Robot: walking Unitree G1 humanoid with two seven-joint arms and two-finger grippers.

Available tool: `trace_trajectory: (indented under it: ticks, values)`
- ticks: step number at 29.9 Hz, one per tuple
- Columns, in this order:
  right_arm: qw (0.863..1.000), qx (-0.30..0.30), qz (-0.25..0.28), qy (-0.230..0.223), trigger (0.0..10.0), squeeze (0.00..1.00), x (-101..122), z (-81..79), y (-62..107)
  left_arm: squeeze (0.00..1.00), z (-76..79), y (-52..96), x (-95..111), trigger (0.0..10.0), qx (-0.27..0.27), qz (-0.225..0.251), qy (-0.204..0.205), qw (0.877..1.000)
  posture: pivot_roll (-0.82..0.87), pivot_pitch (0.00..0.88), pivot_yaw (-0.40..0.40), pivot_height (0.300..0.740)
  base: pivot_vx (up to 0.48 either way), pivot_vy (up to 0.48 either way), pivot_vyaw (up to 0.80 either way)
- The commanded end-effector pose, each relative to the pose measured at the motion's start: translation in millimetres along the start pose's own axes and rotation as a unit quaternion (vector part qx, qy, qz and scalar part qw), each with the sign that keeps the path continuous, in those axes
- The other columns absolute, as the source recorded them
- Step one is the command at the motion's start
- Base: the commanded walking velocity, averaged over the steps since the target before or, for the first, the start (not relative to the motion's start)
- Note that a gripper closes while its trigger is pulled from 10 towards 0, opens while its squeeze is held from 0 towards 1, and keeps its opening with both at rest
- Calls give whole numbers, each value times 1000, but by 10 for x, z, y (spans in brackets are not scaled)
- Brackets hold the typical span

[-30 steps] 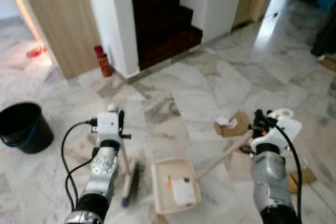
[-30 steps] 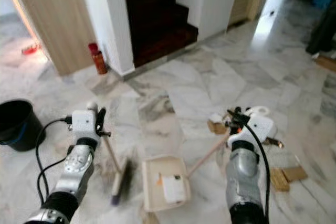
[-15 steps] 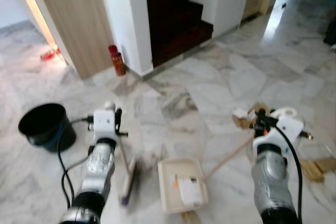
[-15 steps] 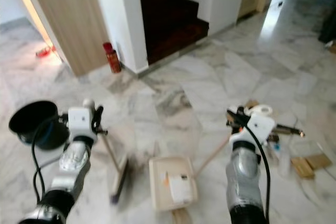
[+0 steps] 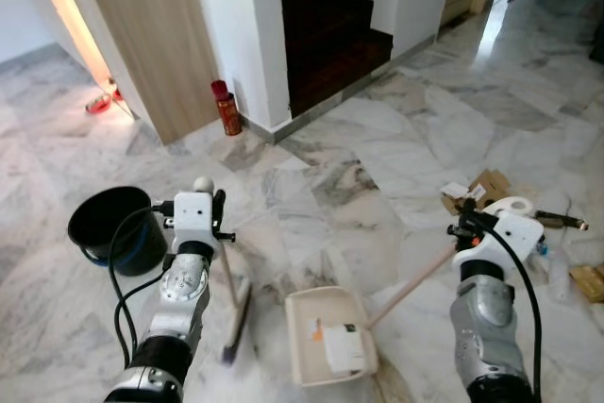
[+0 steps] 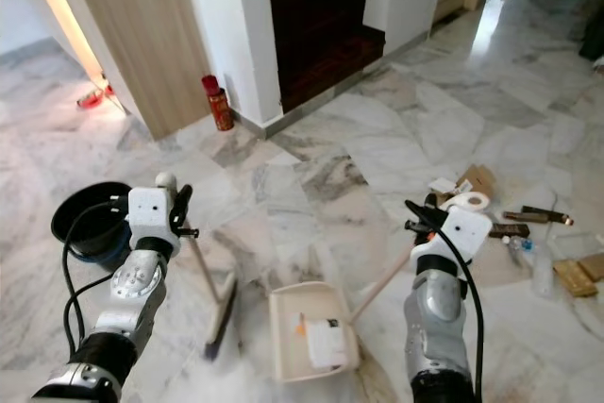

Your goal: Sweep floor

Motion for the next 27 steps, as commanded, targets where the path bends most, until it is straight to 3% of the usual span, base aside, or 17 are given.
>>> trace_trajectory:
  ticks: [1, 27]
  values:
    - [999, 9, 29, -24, 10000, 0, 165, -83, -57, 0, -59, -42, 88, 10000, 9, 14, -9, 1000, -186, 0, 77, 740, 0, 394, 0]
    - [999, 9, 28, -23, 10000, 0, 151, -106, -54, 0, -89, -19, 60, 10000, 12, 12, -11, 1000, -183, 0, 78, 740, 0, 395, 0]
Point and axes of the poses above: a point about 5 cm out from each wrist's last joint towards the gripper, its own y axis pointing back from the gripper into the wrist, its own x axis along the axis of the wrist's last joint, z = x × y, the point moved 6 cm from there along -y, pointing out of the wrist towards the gripper, and after that the axes turned 14 degrees about -y, right-handed, at the moved point
